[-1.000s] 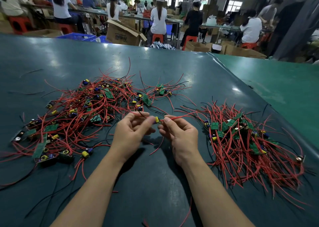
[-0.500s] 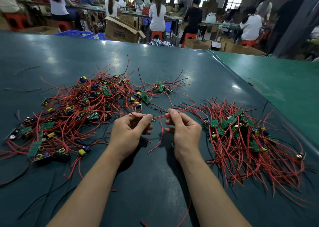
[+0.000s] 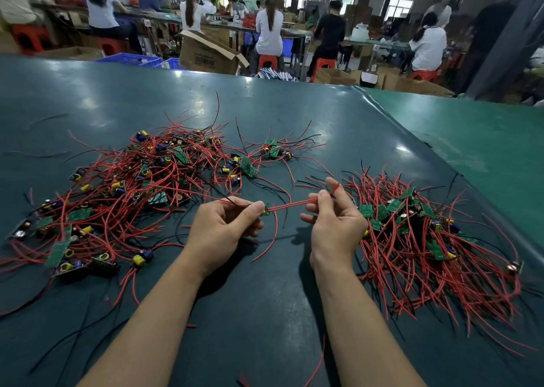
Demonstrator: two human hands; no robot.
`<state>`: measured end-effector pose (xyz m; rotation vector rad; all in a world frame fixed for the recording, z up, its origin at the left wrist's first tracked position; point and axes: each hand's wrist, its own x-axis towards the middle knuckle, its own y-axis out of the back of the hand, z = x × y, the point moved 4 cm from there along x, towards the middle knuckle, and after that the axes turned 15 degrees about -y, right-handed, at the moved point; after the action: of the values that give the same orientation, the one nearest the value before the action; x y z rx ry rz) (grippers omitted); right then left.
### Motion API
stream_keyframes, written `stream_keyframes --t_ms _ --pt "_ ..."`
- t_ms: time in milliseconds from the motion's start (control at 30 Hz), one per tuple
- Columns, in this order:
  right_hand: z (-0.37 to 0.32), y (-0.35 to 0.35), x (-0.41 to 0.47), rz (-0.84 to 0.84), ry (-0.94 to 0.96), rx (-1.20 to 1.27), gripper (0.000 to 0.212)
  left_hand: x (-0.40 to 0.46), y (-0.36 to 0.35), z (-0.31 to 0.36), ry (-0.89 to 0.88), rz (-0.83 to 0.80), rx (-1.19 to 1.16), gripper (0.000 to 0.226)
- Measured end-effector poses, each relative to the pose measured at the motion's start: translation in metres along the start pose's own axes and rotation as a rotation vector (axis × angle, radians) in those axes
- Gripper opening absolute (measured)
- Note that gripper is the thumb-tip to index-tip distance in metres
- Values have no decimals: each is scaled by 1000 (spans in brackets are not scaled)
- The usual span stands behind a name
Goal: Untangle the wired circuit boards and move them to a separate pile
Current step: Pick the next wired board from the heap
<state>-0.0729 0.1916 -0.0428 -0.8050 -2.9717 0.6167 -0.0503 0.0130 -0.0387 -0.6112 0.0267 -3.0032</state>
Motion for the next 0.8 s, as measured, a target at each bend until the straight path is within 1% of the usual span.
stream_keyframes --t_ms 100,167,233,300,333,400,433,500,533,567,600,633,700,800 --pt "-1 3 2 55 18 -4 18 0 0 0 12 4 -9 12" --pt "-2 7 5 95 28 7 21 0 0 0 8 4 -11 13" --pt "-4 8 5 101 37 17 22 0 0 1 -3 -2 -3 14" --pt "-4 6 3 68 24 37 19 1 3 1 -12 32 -8 15" --pt "-3 5 3 30 -19 58 18 2 5 1 -16 73 -20 14" --pt "1 -2 1 -93 -191 99 19 5 9 0 -25 168 -59 13" --pt "4 -6 -1 -177 -289 89 25 5 10 0 -25 196 -74 13" --pt "9 -16 -10 -367 -412 -37 39 5 9 0 -26 180 -68 14" --pt "12 -21 -16 -450 -425 -112 38 3 7 1 -24 142 -52 17" --pt "14 -23 -20 -500 -411 -169 30 2 5 1 -17 100 -36 21" --pt "16 -24 -23 -509 -390 -193 20 1 3 2 -5 65 -28 24" --pt "17 -24 -23 -495 -368 -189 15 0 1 2 2 42 -23 26" --pt "15 -23 -21 -457 -317 -161 16 0 0 2 -6 31 -2 25" --pt "8 -20 -15 -374 -243 -72 18 2 4 2 -32 74 29 17"
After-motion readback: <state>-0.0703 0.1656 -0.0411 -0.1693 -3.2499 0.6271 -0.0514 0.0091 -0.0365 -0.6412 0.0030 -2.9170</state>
